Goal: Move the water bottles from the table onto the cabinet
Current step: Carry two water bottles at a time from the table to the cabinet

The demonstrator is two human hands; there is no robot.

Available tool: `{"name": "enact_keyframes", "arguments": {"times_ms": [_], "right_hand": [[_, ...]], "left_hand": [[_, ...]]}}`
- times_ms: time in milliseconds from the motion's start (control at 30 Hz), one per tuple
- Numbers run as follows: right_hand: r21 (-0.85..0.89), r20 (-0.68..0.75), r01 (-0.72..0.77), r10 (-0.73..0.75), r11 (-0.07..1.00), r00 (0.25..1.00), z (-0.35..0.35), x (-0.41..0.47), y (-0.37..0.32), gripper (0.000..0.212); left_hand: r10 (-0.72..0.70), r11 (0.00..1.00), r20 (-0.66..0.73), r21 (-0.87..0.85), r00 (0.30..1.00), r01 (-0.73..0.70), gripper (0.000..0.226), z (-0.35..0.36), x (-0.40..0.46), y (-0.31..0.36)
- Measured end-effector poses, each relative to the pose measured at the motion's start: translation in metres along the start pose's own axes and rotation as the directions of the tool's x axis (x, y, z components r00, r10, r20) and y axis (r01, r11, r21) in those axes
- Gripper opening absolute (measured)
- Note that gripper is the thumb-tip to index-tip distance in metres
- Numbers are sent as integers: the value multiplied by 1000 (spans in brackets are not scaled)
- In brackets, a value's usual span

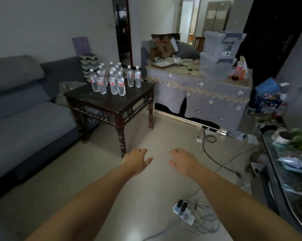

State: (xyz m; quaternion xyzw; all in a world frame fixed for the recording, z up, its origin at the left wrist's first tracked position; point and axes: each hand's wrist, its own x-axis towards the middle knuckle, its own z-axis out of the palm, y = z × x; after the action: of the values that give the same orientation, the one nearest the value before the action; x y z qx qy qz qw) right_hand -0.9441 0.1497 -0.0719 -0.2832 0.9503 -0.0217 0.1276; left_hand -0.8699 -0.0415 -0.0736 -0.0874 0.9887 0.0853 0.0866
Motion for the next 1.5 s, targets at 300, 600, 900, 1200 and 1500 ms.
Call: {"name": "enact_keyframes", "arguments": {"times_ms": [300, 600, 900, 1200, 1500], "right_hand": [[-19, 38, 101, -100, 995, 994, -19, 161, -22, 44], [63, 39, 86, -88, 994, 995, -76, 373, -46, 46], [96, 70, 115, -122, 989, 990, -116, 525, -65, 41], [57, 71, 209, -212, 976, 975, -148, 695, -58, 43], [99, 106, 295, -305, 950, 946, -176, 865, -37, 46]], "left_hand": [[-141, 988, 28, -65, 990, 143, 47, -25, 123, -71], [-192, 974, 15, -118, 981, 193, 49, -84, 295, -181], [-224, 962, -52, -171, 973, 212, 46, -128, 425, -254], [-347, 912, -56, -252, 936, 323, 50, -143, 569, -310], [-511, 796, -33, -394, 859, 458, 48, -151, 702, -349]]}}
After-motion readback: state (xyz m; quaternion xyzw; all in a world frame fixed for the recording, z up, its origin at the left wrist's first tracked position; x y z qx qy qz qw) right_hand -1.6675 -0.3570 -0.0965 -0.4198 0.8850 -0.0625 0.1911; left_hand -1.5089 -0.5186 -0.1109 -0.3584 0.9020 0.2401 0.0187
